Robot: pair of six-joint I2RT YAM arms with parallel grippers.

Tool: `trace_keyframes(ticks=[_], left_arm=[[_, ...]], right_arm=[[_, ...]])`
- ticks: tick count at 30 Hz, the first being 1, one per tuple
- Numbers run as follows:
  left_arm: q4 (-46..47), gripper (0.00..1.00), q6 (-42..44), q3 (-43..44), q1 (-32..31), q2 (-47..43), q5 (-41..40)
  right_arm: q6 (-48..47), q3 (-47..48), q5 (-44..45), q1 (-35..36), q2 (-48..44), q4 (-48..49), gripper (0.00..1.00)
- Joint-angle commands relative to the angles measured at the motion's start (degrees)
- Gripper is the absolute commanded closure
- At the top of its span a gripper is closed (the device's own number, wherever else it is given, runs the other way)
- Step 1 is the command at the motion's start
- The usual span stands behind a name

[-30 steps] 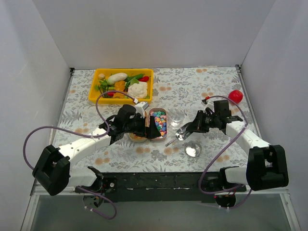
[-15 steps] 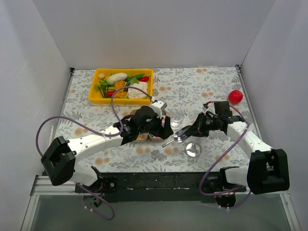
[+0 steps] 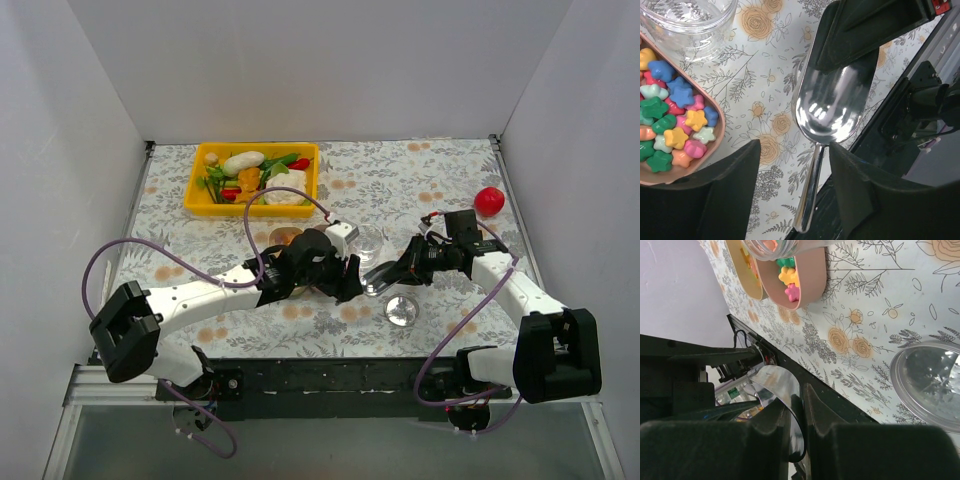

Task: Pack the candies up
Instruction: Pick up the spatula from the center of the board.

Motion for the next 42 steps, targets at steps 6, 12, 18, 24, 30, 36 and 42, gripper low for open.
trace_keyframes(ticks=[6, 12, 18, 24, 30, 36, 42], left_arm=[[-1.09, 0.5, 2.21, 2.22, -1.43, -0.53, 1.15], [-1.35, 0.62, 3.18, 2.84, -1.78, -0.18, 1.06], [-2.32, 0.73, 3.7, 3.1, -1.96, 0.52, 1.32], [-3.81, 0.67, 4.32, 2.84, -2.22, -0.09, -0.52], [-4.16, 0.69, 4.5, 2.4, -2.22, -2.72, -5.17], [-4.69, 0.45, 4.59, 2.92, -2.22, -3.69, -6.5], [-5.04, 0.61, 4.67, 2.57, -2.22, -3.78, -5.01]], right_arm=[[2.1, 0.61, -6.08, 0.04, 0.52, 3.12, 0.99], [4.91, -0.46, -7.67, 0.04, 0.34, 6.38, 0.99], [5.88, -0.98, -9.16, 0.13, 0.78, 7.34, 0.99], [9.22, -3.0, -11.18, 0.04, 1.05, 10.86, 0.99], [7.3, -2.65, -11.19, 0.13, 1.75, 9.37, 0.99], [5.18, -2.48, -11.01, 0.13, 2.54, 7.87, 0.99], [5.35, -2.04, -11.36, 0.04, 3.07, 8.31, 0.99]])
